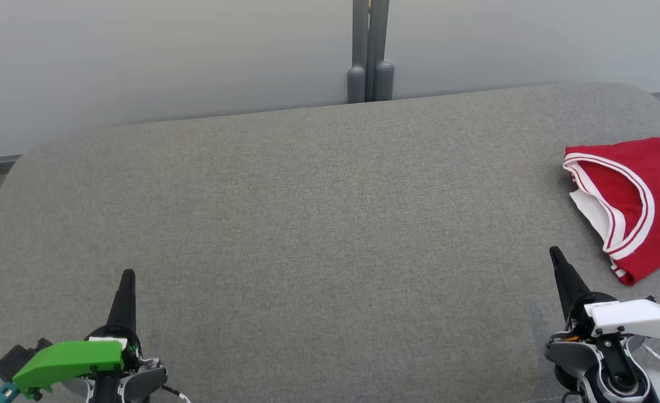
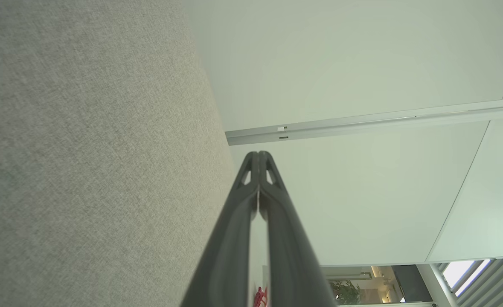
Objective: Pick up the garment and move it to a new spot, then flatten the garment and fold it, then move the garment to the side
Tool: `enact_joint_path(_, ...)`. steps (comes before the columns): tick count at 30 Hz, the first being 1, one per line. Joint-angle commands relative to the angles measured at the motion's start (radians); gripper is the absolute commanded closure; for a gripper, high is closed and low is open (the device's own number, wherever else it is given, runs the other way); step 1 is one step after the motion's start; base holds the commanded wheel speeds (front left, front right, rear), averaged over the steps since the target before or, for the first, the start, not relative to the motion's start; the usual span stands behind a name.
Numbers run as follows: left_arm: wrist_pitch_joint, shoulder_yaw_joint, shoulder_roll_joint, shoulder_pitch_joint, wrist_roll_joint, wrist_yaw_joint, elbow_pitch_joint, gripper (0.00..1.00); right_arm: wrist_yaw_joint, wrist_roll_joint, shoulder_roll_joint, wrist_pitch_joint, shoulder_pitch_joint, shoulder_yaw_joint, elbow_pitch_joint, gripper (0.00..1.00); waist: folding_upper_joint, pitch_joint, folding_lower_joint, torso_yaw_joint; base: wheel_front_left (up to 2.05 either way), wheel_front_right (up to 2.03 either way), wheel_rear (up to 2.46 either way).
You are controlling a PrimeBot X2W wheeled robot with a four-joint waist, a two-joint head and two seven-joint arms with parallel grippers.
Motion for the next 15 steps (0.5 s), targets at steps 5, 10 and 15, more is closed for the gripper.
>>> enact_joint_path(5,0.015,0.006,0.008,-0.019,-0.048,-0.007,-0.015,1.00,0.000,0.052,-0.006,0.016,0.009,-0.009,-0.018,1.00,0.0000,0.001,0.0000,0.001,0.00,0.00,0.00)
enact_joint_path(10,0.024,0.007,0.008,-0.020,-0.078,-0.009,-0.021,1.00,0.000,0.091,-0.006,0.025,0.013,-0.012,-0.027,1.00,0.0000,0.002,0.0000,0.002,0.00,0.00,0.00)
enact_joint_path(15,0.030,0.008,0.008,-0.020,-0.114,-0.010,-0.028,1.00,0.000,0.126,-0.006,0.036,0.017,-0.016,-0.036,1.00,0.0000,0.003,0.0000,0.004,0.00,0.00,0.00)
